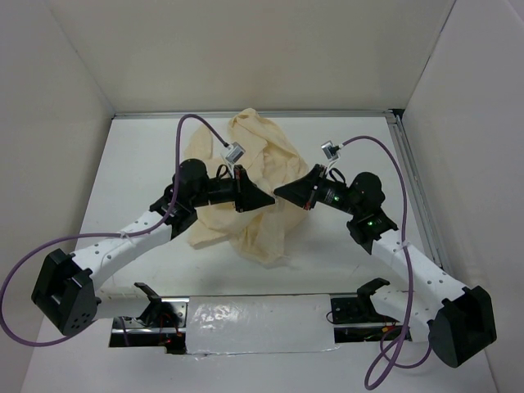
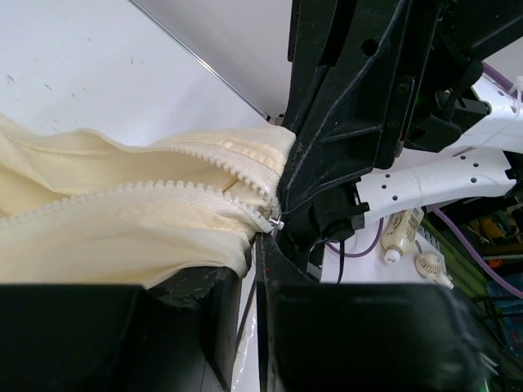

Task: Zip up the jacket

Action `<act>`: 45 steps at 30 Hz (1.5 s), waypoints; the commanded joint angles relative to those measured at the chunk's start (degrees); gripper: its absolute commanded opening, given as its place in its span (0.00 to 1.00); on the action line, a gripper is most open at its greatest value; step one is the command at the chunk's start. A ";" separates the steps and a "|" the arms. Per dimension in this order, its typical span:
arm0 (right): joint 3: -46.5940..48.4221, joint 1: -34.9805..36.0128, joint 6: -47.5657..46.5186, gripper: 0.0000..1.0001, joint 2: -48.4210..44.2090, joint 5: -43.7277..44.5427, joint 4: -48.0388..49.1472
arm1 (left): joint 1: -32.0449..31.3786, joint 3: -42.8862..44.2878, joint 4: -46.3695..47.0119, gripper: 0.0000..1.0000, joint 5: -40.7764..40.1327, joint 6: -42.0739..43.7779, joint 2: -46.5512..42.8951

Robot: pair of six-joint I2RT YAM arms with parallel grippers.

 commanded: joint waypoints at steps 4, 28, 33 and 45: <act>0.89 0.58 2.95 0.00 0.24 -3.12 6.33 | -0.05 -1.13 5.74 0.15 2.40 0.64 -0.01; 3.61 0.85 3.23 0.00 -0.02 8.21 -8.48 | -5.85 -8.26 -4.17 0.00 -6.55 1.43 -4.84; 3.43 1.72 -3.54 0.26 -2.31 9.62 -17.56 | -4.19 -3.70 -6.99 0.00 -9.20 -0.33 -2.83; 4.49 2.43 -16.70 0.62 -5.03 10.86 -33.29 | -1.02 1.85 -10.69 0.00 -6.92 -3.49 1.75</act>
